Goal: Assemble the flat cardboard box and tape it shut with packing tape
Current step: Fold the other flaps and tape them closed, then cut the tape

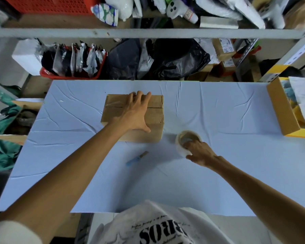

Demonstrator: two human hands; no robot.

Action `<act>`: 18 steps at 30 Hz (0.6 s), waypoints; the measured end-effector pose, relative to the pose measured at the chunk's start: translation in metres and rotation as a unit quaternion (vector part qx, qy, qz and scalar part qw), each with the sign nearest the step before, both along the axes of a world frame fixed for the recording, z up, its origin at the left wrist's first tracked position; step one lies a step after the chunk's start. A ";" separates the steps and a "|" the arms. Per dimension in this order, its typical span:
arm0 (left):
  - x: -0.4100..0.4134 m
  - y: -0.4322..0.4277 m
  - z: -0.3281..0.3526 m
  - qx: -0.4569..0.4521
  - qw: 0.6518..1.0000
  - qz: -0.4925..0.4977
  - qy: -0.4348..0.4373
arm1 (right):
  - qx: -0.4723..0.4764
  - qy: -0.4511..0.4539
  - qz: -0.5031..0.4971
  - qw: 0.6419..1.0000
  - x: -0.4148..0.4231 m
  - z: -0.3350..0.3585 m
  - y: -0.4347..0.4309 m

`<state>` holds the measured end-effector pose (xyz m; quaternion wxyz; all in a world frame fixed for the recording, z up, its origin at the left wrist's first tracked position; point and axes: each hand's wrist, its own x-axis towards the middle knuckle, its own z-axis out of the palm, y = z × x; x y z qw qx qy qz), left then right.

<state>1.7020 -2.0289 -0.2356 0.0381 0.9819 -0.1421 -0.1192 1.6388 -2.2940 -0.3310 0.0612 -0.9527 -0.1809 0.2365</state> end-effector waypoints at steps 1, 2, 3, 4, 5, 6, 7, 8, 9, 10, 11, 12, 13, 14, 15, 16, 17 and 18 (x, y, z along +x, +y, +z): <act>0.001 0.000 0.003 -0.014 1.000 0.008 0.025 | 0.020 -0.024 -0.020 0.999 0.005 0.011 0.000; 0.002 -0.001 0.008 -0.039 0.997 0.020 0.057 | 0.041 -0.051 -0.043 0.997 0.012 0.025 0.000; 0.004 -0.004 0.012 -0.077 0.993 0.033 0.080 | 0.065 -0.078 -0.066 0.993 0.019 0.040 0.001; 0.005 -0.008 0.017 -0.126 0.988 0.043 0.082 | 0.093 -0.104 -0.086 0.986 0.027 0.057 0.002; 0.006 -0.014 0.022 -0.184 0.980 0.050 0.061 | 0.122 -0.126 -0.101 0.979 0.035 0.074 0.002; 0.007 -0.020 0.027 -0.247 0.967 0.056 0.033 | 0.148 -0.146 -0.109 0.972 0.042 0.090 0.003; 0.007 -0.028 0.032 -0.308 0.949 0.062 0.015 | 0.165 -0.166 -0.110 0.966 0.048 0.105 0.005; 0.006 -0.035 0.038 -0.364 0.929 0.067 0.015 | 0.175 -0.185 -0.106 0.961 0.053 0.118 0.008; 0.005 -0.042 0.044 -0.413 0.908 0.072 0.029 | 0.182 -0.201 -0.101 0.957 0.056 0.129 0.010; 0.004 -0.049 0.049 -0.450 0.888 0.078 0.051 | 0.188 -0.213 -0.096 0.954 0.059 0.138 0.013; 0.002 -0.056 0.053 -0.473 0.874 0.082 0.070 | 0.195 -0.219 -0.095 0.951 0.061 0.145 0.017; 0.000 -0.061 0.056 -0.483 0.868 0.083 0.081 | 0.199 -0.220 -0.095 0.950 0.061 0.150 0.020; -0.001 -0.065 0.057 -0.484 0.867 0.086 0.083 | 0.202 -0.220 -0.096 0.950 0.062 0.153 0.023; -0.003 -0.067 0.057 -0.484 0.866 0.092 0.079 | 0.202 -0.218 -0.095 0.950 0.061 0.155 0.026; -0.004 -0.068 0.057 -0.484 0.866 0.104 0.071 | 0.201 -0.218 -0.094 0.950 0.061 0.155 0.028; -0.005 -0.068 0.057 -0.481 0.867 0.117 0.061 | 0.201 -0.217 -0.094 0.951 0.060 0.155 0.031; -0.006 -0.068 0.057 -0.474 0.870 0.128 0.050 | 0.202 -0.214 -0.095 0.951 0.058 0.154 0.033; -0.007 -0.067 0.056 -0.464 0.875 0.134 0.043 | 0.203 -0.210 -0.097 0.951 0.057 0.153 0.035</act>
